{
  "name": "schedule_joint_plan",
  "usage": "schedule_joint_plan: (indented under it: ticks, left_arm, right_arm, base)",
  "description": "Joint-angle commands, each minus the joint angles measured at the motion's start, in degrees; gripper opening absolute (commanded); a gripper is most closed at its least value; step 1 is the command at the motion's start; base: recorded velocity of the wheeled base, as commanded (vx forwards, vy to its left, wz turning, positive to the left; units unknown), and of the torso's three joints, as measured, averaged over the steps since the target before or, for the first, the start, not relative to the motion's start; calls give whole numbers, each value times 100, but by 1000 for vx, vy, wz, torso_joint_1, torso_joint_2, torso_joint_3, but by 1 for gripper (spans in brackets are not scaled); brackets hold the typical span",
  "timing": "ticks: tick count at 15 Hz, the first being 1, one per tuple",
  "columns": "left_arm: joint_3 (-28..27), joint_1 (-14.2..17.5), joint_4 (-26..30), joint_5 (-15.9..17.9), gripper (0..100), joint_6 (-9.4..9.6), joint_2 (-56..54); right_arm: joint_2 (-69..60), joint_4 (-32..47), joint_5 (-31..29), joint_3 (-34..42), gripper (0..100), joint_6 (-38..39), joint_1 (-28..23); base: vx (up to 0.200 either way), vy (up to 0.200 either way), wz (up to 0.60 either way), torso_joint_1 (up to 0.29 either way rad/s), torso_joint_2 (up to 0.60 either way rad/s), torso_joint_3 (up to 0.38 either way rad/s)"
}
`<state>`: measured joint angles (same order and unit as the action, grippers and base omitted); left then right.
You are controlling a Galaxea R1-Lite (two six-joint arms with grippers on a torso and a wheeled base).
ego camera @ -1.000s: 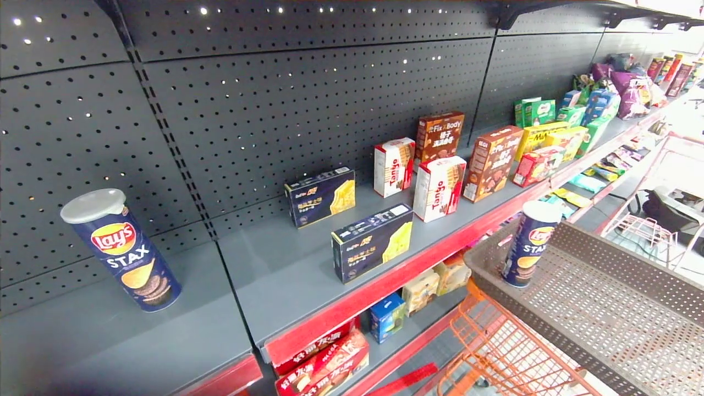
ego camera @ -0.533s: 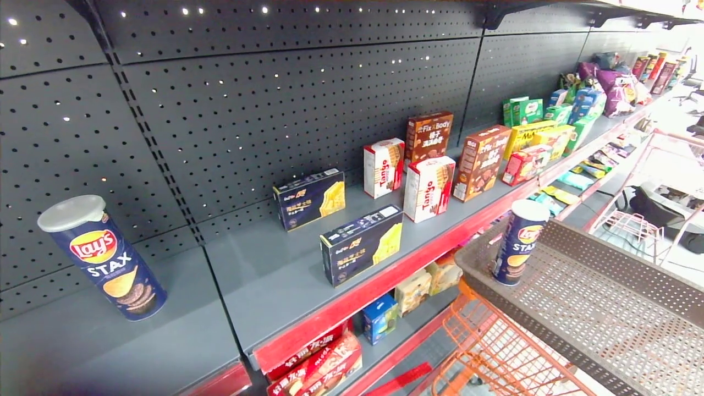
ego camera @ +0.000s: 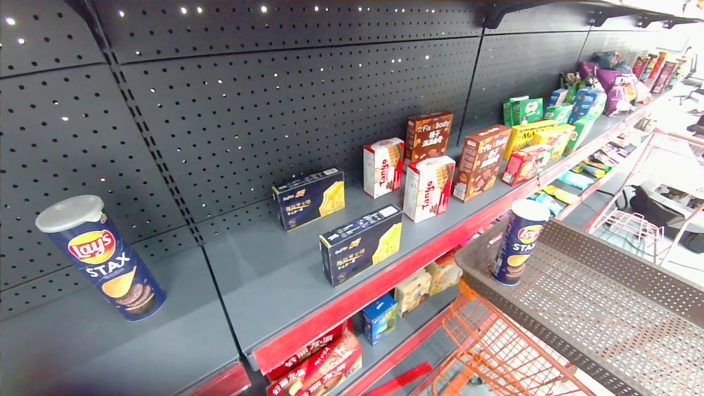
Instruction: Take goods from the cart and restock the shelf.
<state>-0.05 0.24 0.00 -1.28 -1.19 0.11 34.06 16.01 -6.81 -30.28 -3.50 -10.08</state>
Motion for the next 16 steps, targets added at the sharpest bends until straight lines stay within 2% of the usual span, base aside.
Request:
schedule_joint_plan:
  ticks: [1, 3, 4, 5, 8, 11, 13, 15, 16]
  left_arm:
    - [5, 2, 0, -4, 100, -4, -2]
    - [-4, 2, 0, -4, 100, -4, -2]
    - [-4, 2, 0, -4, 100, -4, -2]
    - [5, 2, 0, -4, 100, -4, -2]
    - [-4, 2, 0, -4, 100, -4, -2]
    - [5, 2, 0, 5, 100, -4, 7]
    - [5, -7, 0, -4, 100, -4, -2]
    - [5, -7, 0, 5, 100, -4, -2]
    - [5, 2, 0, -4, 100, -4, -2]
  right_arm:
    - [821, -432, -171, 101, 100, 227, 138]
    - [1692, -1785, -145, 216, 100, 280, 103]
    - [2061, -2198, -39, 154, 100, 271, 15]
    - [2096, -2181, 207, 163, 100, 253, -64]
    - [2456, -2523, 374, 137, 100, 104, -257]
    - [3458, -2857, 1525, -259, 100, 139, -257]
    - [4232, -3042, 1587, -786, 100, 86, -257]
    - [4847, -3139, 1578, -988, 100, 86, -257]
    - [5541, -3631, 1552, -988, 100, 95, -257]
  base:
    - [0, 0, 0, 0, 0, 0]
    - [0, 0, 0, 0, 0, 0]
    - [0, 0, 0, 0, 0, 0]
    - [0, 0, 0, 0, 0, 0]
    - [0, 0, 0, 0, 0, 0]
    - [0, 0, 0, 0, 0, 0]
    - [0, 0, 0, 0, 0, 0]
    - [0, 0, 0, 0, 0, 0]
    - [0, 0, 0, 0, 0, 0]
